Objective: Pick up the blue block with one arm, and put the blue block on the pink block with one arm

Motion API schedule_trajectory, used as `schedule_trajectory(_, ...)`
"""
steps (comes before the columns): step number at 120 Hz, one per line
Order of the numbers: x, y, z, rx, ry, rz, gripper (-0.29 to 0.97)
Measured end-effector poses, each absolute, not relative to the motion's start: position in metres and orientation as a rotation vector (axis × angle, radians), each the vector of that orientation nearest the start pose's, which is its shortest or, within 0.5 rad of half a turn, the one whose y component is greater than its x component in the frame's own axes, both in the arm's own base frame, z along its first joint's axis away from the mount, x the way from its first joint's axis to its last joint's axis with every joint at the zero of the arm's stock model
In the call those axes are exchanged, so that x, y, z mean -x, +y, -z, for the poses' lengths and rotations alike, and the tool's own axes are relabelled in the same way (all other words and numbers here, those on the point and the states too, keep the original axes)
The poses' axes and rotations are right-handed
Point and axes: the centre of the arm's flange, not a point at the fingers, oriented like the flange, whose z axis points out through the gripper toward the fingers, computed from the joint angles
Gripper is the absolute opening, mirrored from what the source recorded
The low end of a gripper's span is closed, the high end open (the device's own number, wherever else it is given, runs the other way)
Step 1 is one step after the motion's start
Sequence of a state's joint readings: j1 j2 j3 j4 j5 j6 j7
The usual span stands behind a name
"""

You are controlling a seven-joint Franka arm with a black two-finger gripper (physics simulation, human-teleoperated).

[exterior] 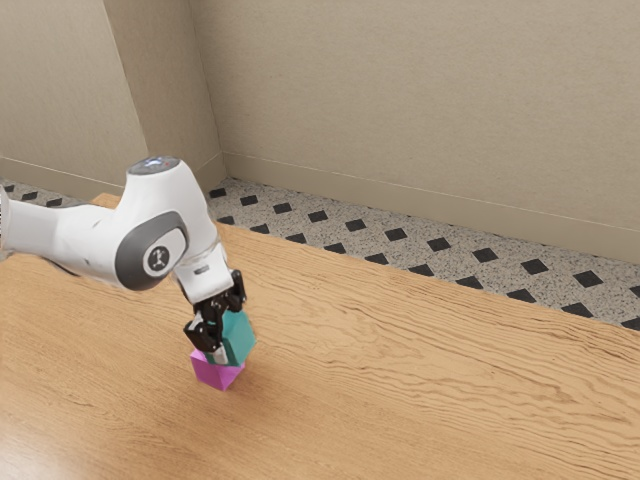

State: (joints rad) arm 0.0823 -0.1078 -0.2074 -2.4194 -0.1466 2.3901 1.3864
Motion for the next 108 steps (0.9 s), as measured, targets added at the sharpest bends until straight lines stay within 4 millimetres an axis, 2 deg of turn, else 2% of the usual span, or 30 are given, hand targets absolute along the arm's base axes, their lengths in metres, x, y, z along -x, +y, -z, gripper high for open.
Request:
schedule_trajectory(22, -0.500, -0.060, -0.355, 2.348, 2.100, 0.158, 0.35)
schedule_trajectory(44, -0.498, -0.023, -0.355, 2.375, 2.066, 0.133, 0.35)
schedule_trajectory(52, -0.495, -0.016, -0.355, 2.379, 2.064, 0.123, 0.35)
schedule_trajectory(80, -0.489, -0.027, -0.346, 2.338, 2.138, 0.088, 0.35)
schedule_trajectory(108, -0.493, -0.022, -0.338, 2.332, 2.159, 0.078, 0.35)
